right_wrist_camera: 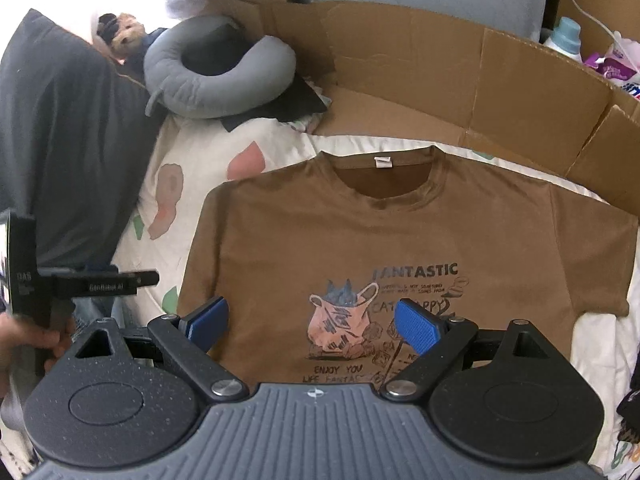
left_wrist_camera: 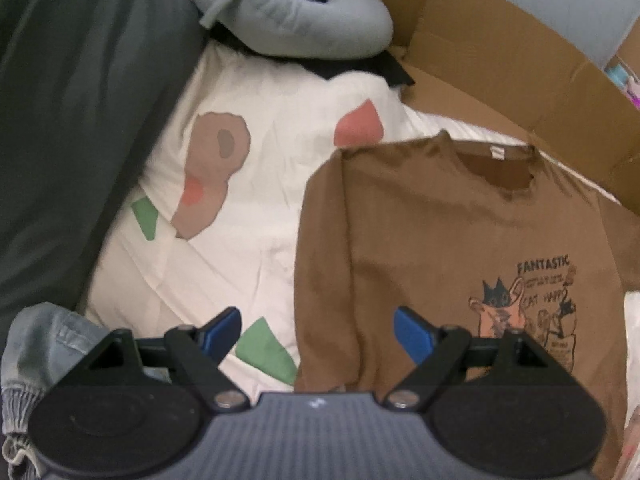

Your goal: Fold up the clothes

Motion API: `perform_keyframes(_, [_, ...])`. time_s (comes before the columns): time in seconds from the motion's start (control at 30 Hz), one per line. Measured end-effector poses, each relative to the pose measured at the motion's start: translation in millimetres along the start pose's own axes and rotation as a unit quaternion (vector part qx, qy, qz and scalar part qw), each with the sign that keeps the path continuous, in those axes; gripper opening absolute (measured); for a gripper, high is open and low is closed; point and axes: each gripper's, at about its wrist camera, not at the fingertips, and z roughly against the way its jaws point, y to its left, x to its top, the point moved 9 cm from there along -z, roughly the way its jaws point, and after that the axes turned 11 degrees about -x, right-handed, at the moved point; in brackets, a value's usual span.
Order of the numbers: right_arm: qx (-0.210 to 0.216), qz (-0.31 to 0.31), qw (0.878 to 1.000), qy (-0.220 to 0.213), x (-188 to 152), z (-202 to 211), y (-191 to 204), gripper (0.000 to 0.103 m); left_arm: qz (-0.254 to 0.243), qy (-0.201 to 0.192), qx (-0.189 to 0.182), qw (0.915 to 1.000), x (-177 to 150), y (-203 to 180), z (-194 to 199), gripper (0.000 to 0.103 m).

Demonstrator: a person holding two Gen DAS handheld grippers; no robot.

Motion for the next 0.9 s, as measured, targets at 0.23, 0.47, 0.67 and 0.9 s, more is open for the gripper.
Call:
perform_keyframes(0.23, [-0.017, -0.013, 0.999, -0.035, -1, -28, 7, 0.094, 0.003, 0.002, -0.013, 0.9999, -5, 23, -11, 0.085])
perform_keyframes(0.47, [-0.017, 0.029, 0.999, 0.001, -49, -52, 26, 0.094, -0.011, -0.008, -0.038, 0.9992, -18, 29, -23, 0.085])
perform_keyframes(0.67, [-0.004, 0.037, 0.999, 0.005, -64, -61, 33, 0.094, -0.015, -0.037, -0.048, 0.998, -27, 36, -36, 0.085])
perform_keyframes(0.9, [0.009, 0.074, 0.997, -0.008, -77, -66, 40, 0.094, 0.077, -0.048, -0.064, 0.9938, -41, 62, -50, 0.079])
